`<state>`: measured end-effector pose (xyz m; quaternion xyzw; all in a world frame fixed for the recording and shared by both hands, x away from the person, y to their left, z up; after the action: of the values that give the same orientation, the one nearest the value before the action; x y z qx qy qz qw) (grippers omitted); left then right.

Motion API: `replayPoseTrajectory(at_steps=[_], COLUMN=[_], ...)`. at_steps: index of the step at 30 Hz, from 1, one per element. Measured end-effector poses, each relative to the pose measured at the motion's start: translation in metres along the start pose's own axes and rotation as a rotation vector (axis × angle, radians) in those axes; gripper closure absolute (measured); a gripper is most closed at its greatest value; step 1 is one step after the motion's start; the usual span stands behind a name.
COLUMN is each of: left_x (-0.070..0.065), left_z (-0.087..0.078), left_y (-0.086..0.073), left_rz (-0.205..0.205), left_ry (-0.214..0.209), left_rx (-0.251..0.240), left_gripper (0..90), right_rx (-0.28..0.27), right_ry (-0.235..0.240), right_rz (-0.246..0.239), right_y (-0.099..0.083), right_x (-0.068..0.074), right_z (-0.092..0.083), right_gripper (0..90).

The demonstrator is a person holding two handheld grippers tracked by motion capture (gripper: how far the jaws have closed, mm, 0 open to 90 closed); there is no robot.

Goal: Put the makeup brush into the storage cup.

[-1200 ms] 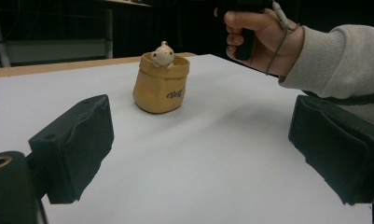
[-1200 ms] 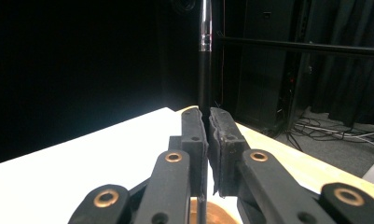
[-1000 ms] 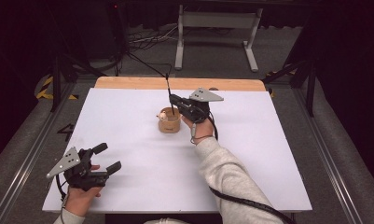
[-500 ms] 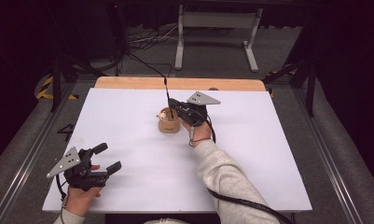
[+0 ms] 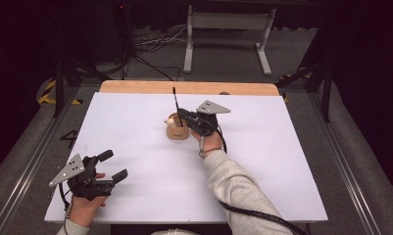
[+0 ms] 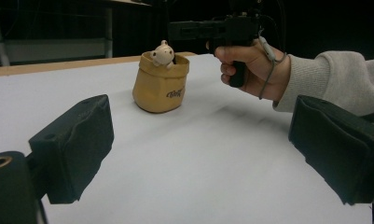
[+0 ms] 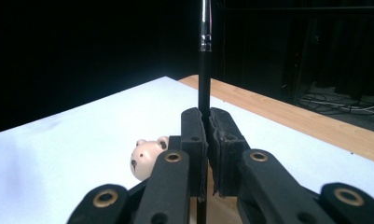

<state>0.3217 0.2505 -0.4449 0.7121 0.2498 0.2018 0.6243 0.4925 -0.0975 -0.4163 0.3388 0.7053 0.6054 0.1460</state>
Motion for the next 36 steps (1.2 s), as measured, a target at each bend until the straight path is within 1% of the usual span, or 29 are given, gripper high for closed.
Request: replayPoseTrajectory(at_steps=[9, 13, 16, 18, 21, 22, 23, 24, 26, 27, 28, 30, 32, 33, 34, 36], left_x=[0.0, 0.0, 0.0, 0.0, 0.0, 0.0, 0.0, 0.0, 0.0, 0.0, 0.0, 0.0, 0.0, 0.0, 0.0, -0.001], left_z=[0.001, 0.002, 0.002, 0.002, 0.001, 0.001, 0.001, 0.001, 0.0, 0.0, -0.001, -0.001, -0.001, -0.001, -0.001, -0.001], left_y=[0.0, 0.0, 0.0, 0.0, 0.0, 0.0, 0.0, 0.0, 0.0, 0.0, 0.001, 0.001, 0.001, 0.001, 0.001, 0.002], left_rz=[-0.005, -0.007, -0.005, -0.007, -0.003, -0.003, -0.003, -0.006, -0.005, -0.005, -0.004, -0.003, -0.007, -0.001, 0.004, 0.008], left_ry=[-0.003, -0.004, -0.005, -0.005, -0.003, -0.003, -0.003, -0.002, -0.002, -0.002, -0.001, 0.003, -0.001, 0.001, 0.002, -0.001], left_rx=[0.003, 0.002, 0.002, 0.002, 0.001, 0.001, 0.003, 0.002, 0.001, 0.001, 0.0, -0.003, 0.001, -0.001, -0.002, 0.0], left_gripper=[7.5, 7.5, 7.5, 7.5, 7.5, 7.5, 7.5, 7.5, 7.5, 7.5, 7.5, 7.4, 7.3, 7.1, 7.1, 6.9], right_rx=[0.002, -0.015, -0.032, -0.041, -0.048, -0.048, -0.045, -0.034, -0.021, -0.021, -0.01, -0.011, -0.015, -0.015, -0.01, 0.004], right_ry=[0.001, 0.01, 0.014, 0.022, 0.034, 0.034, 0.036, 0.043, 0.052, 0.052, 0.05, 0.05, 0.048, 0.048, 0.047, 0.039], right_rz=[0.019, 0.041, 0.032, 0.039, 0.038, 0.038, 0.031, 0.035, 0.034, 0.034, 0.026, 0.003, -0.004, -0.009, -0.017, -0.046], right_y=[-0.006, -0.004, -0.001, 0.002, 0.008, 0.008, 0.01, 0.014, 0.02, 0.02, 0.024, 0.03, 0.034, 0.035, 0.036, 0.038], right_x=[-0.003, -0.004, -0.002, -0.002, 0.0, 0.0, 0.001, 0.002, 0.004, 0.004, 0.005, 0.006, 0.007, 0.006, 0.006, 0.006], right_z=[-0.004, -0.008, -0.012, -0.015, -0.021, -0.021, -0.023, -0.026, -0.033, -0.033, -0.038, -0.05, -0.061, -0.067, -0.071, -0.082], right_gripper=[84.6, 72.0, 60.5, 54.8, 44.0, 44.0, 37.7, 31.1, 23.7, 23.7, 20.6, 17.4, 14.4, 12.3, 10.4, 6.5])
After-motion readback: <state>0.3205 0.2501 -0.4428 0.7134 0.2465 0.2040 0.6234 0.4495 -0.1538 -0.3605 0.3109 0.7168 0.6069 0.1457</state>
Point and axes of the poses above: each handheld gripper's, and its own axes: z roughly forward along the jaws, y roughly out of its top, x roughly to its left, the point moved 1 cm from there along z, roughly forward along the jaws, and after that the axes turned 9 degrees about z, right-handed, at the moved point
